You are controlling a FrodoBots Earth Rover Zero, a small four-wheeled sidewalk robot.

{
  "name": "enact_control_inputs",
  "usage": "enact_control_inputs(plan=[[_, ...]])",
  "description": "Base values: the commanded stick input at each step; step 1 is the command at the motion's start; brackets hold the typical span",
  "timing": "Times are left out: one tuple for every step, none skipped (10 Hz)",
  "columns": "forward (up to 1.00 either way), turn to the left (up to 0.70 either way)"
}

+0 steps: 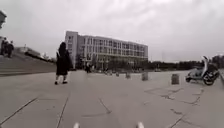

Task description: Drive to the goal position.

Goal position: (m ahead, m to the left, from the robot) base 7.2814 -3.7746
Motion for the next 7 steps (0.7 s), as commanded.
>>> enact_control_inputs(plan=[[0.85, 0.00], [0.85, 0.00], [0.85, 0.00], [0.85, 0.00], [0.85, 0.00], [0.85, 0.00], [0.85, 0.00]])
